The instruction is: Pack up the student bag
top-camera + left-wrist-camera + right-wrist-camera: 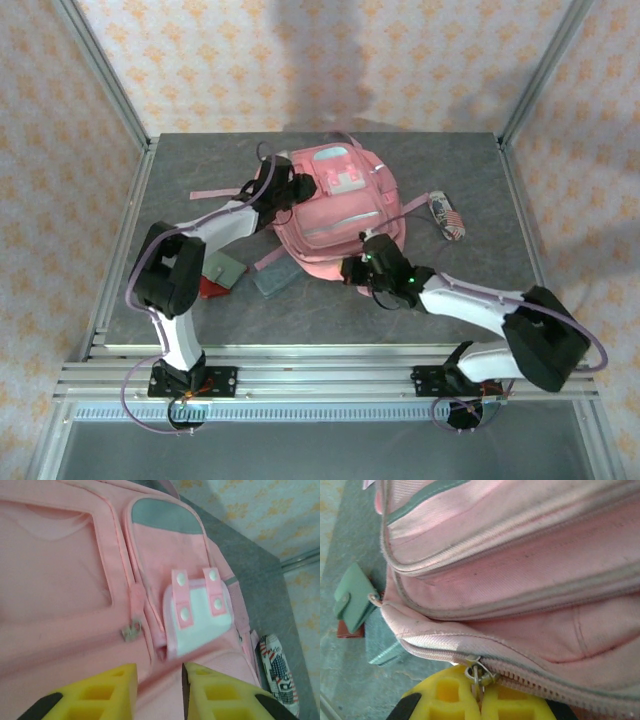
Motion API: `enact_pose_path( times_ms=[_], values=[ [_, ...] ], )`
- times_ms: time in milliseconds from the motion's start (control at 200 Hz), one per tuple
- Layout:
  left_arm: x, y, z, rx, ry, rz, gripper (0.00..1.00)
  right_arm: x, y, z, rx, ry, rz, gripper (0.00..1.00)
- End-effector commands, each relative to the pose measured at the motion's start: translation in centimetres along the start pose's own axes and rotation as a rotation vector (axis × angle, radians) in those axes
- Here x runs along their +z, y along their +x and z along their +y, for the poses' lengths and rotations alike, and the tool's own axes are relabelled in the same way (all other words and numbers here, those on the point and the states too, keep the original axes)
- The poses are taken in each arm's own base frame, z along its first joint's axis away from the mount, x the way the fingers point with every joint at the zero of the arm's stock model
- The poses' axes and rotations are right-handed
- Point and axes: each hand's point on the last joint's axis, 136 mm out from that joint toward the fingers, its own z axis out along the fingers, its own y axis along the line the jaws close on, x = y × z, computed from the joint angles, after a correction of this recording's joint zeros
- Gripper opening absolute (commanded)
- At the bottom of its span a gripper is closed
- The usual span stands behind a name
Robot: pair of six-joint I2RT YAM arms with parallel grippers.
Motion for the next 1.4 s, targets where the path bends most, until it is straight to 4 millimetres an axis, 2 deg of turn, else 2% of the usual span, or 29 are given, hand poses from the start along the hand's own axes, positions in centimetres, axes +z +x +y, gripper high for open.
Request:
enact_pose_path(
  times_ms=[0,115,250,496,541,641,851,1026,1141,1176,1206,1281,1311,1397],
  values=[
    [-4.5,-1.0,-1.7,0.018,0.055,-0.042,0.39,0.5,-4.3,4.7,-0.012,-0.142,-0.118,0.00],
    [-7.1,1.2,-0.9,-0.010,0.077,-0.027,0.45,1.8,-5.0,6.0,-0.010,-0.179,-0.114,0.00],
    [-9.3,3.8,1.3,-0.066,0.075,-0.019,0.48,3.0,-5.9,8.0,-0.008,-0.235,-0.110,0.00],
    [-12.3,7.4,5.2,-0.184,0.037,-0.040,0.59,5.6,-6.1,11.3,-0.044,-0.284,-0.071,0.00],
    [-12.5,8.0,6.0,-0.211,0.034,-0.043,0.59,5.9,-5.9,11.6,-0.048,-0.289,-0.063,0.00],
    [-12.6,8.8,6.8,-0.260,0.038,-0.052,0.67,6.7,-5.4,12.3,-0.055,-0.299,-0.044,0.00],
    [-12.1,7.3,6.7,-0.301,0.057,-0.133,0.73,7.5,-3.7,13.7,-0.083,-0.318,-0.007,0.00],
    [-10.1,7.1,6.8,-0.298,0.026,-0.115,0.73,7.6,-2.2,15.1,-0.125,-0.336,0.008,0.00],
    [-8.4,8.0,7.4,-0.317,-0.006,-0.066,0.67,7.4,-2.0,15.5,-0.134,-0.343,0.008,0.00],
    [-8.1,8.2,7.5,-0.319,-0.009,-0.058,0.63,7.3,-2.1,15.5,-0.136,-0.342,0.004,0.00],
    [-7.9,8.3,7.6,-0.320,-0.013,-0.056,0.53,7.2,-2.1,15.5,-0.138,-0.342,0.003,0.00],
    [-7.6,8.0,7.8,-0.315,-0.022,-0.065,0.13,6.9,-2.3,15.2,-0.149,-0.323,-0.004,0.00],
    [-7.5,7.7,7.9,-0.314,-0.024,-0.069,0.01,6.8,-2.3,15.0,-0.155,-0.313,-0.008,0.00],
    [-7.5,7.0,7.9,-0.300,-0.029,-0.074,0.00,6.3,-2.6,13.8,-0.169,-0.258,-0.019,0.00]
  ],
)
